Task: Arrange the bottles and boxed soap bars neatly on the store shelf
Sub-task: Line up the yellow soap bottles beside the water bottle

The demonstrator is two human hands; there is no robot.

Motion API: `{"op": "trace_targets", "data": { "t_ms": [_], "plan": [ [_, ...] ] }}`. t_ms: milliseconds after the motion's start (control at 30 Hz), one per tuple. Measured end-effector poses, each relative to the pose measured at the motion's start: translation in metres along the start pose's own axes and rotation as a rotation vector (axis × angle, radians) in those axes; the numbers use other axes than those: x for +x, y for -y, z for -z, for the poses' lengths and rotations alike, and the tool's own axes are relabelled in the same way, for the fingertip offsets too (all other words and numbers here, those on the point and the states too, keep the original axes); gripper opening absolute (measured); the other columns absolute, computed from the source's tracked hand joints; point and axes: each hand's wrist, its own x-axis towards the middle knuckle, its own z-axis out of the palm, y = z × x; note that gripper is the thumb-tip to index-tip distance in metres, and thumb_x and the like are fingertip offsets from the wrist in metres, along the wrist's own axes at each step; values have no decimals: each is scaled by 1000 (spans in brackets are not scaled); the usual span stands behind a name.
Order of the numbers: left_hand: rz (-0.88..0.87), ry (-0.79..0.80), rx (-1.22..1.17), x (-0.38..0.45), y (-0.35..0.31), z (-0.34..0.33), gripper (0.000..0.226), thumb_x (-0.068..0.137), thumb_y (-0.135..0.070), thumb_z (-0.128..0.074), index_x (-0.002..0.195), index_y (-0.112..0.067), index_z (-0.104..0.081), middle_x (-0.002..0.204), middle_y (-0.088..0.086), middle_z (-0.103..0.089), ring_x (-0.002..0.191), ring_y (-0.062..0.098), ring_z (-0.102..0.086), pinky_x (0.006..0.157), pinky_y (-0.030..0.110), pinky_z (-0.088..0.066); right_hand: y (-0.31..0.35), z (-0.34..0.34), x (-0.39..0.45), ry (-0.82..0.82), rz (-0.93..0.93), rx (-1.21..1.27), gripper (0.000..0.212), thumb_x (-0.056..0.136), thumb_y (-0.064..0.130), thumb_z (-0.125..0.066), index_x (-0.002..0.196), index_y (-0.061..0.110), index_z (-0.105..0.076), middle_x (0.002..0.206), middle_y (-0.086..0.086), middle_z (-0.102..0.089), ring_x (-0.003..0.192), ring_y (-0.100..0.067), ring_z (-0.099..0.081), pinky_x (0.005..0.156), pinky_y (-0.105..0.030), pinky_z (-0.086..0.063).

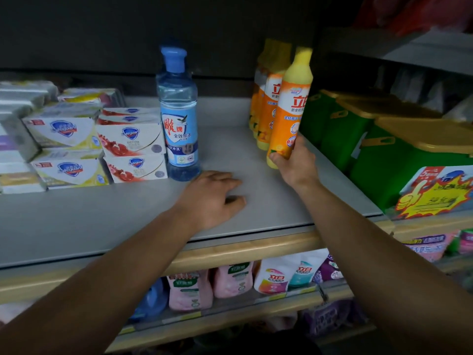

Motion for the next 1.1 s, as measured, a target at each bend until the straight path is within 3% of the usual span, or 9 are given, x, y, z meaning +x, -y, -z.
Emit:
{"op": "trace_targets", "data": {
  "t_ms": [500,767,1100],
  "plan": [
    [15,6,-38,1,3,-2,73,75,-63,-37,138,-29,-53,148,-4,-46,138,15,-37,115,33,-28,-8,-15,28,-5,-42,18,59,92,36,-67,138,14,-38,137,-7,-54,123,-30,-53,87,-29,-35],
    [27,18,-42,1,3,-2,73,76,-63,-37,139,-31,-51,149,-5,-44,139,15,-35,116,32,-25,-10,-17,27,-27,-19,1,60,89,40,-69,136,14,-42,136,-7,-56,122,-31,-54,91,-33,-42],
    [22,8,-44,2,3,-2,72,76,-63,-38,139,-31,-51,149,-5,-44,139,15,-35,116,33,-26,-13,-17,28,-22,-4,-2,59,89,43,-68,135,15,-43,134,-6,-58,119,-31,-56,85,-31,-39]
  ]
}}
